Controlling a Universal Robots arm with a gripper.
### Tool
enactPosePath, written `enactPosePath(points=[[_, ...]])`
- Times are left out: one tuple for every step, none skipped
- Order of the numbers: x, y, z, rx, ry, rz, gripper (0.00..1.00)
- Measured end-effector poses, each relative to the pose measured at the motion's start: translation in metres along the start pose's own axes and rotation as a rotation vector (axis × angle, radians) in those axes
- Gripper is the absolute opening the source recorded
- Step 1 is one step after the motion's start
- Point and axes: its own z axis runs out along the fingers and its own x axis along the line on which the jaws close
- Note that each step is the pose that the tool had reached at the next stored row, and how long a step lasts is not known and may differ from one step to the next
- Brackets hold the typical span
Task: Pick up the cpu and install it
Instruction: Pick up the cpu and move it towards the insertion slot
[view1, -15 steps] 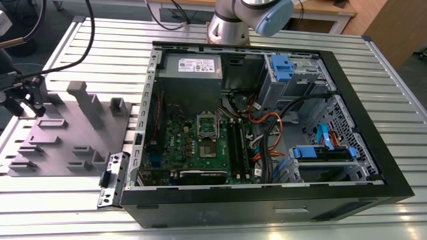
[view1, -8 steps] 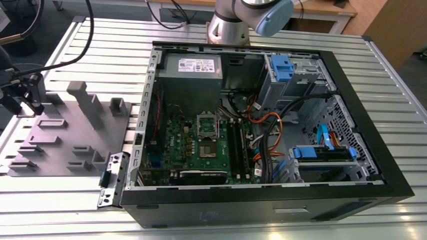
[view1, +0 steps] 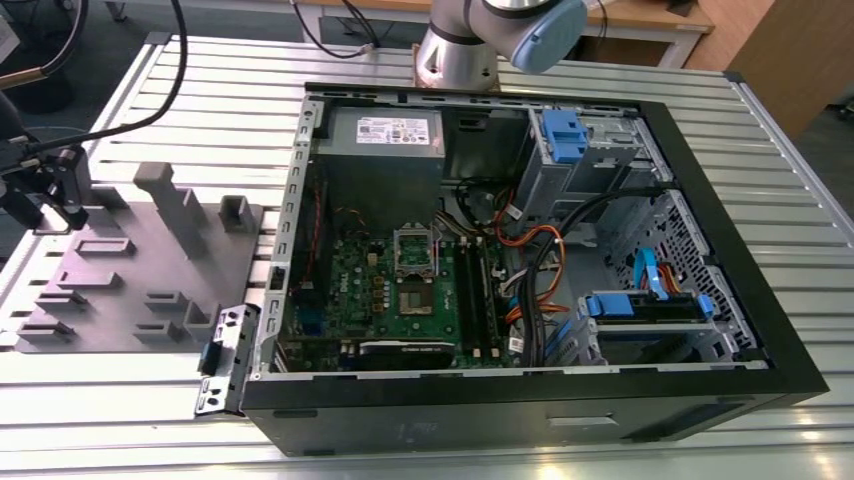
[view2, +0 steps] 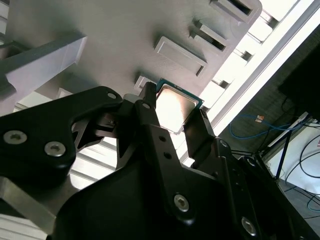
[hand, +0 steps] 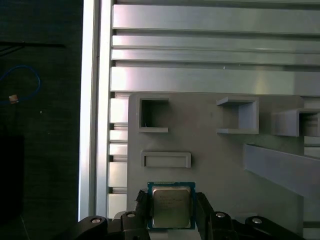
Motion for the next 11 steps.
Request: enactPosePath(points=[[0.0, 0.0, -0.0002, -0.0001, 0.0, 0.0, 0.47], [0.0, 0.0, -0.0009, 0.0002, 0.0004, 0.0, 0.47], [0.0, 0.0, -0.0016, 0.0002, 0.0004, 0.0, 0.47], [0.0, 0.0, -0.0024, 0.0001, 0.0001, 0.0, 0.47], [0.0, 0.0001, -0.0035, 0.0, 0.0, 0.0, 0.47], [-0.0001, 0.0001, -0.0051, 0.0001, 0.0001, 0.0, 0.47], [-0.0001, 0.0001, -0.0065, 0.0, 0.0, 0.0, 0.47], [-0.0001, 0.0002, -0.008, -0.0001, -0.0001, 0.0, 0.47], [-0.0001, 0.0002, -0.0096, 0.0, 0.0, 0.0, 0.47], [-0.0001, 0.0002, -0.0112, 0.0, 0.0, 0.0, 0.47], [-0.0001, 0.0003, -0.0128, 0.0, 0.0, 0.0, 0.47]])
